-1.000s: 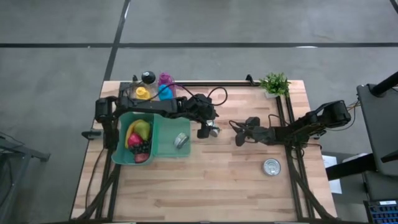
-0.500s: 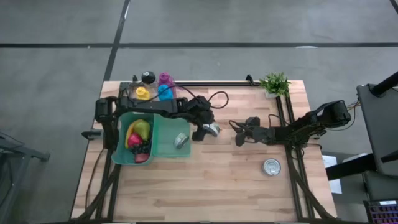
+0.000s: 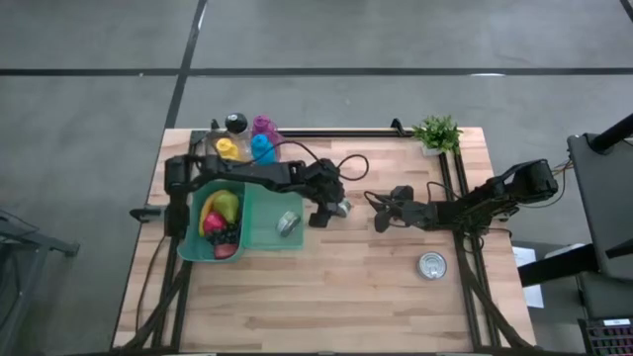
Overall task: Pick & Place Food Item
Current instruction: Put the green tuna can into the light green bin
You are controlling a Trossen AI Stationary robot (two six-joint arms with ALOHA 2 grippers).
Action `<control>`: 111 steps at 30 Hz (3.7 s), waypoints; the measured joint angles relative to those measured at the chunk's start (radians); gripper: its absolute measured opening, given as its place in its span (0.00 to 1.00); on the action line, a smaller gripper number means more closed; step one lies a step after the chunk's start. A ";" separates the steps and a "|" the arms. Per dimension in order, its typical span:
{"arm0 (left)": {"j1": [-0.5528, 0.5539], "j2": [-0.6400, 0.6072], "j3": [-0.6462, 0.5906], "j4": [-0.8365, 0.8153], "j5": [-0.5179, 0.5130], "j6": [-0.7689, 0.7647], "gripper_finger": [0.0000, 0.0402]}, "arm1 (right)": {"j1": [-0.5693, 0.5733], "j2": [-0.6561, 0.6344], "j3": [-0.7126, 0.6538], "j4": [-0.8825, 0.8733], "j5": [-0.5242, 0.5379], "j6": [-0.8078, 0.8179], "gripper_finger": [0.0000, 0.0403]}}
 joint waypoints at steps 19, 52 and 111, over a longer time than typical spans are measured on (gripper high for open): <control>0.017 0.041 0.000 0.007 0.000 0.019 0.74 | 0.000 0.001 0.000 0.004 0.000 0.000 0.36; -0.085 -0.258 0.060 -0.069 0.001 -0.381 0.74 | 0.000 0.000 0.002 -0.025 -0.019 -0.070 0.36; -0.095 -0.256 0.047 -0.200 -0.005 -0.293 0.74 | -0.102 0.285 0.472 -0.200 -0.407 -0.612 0.36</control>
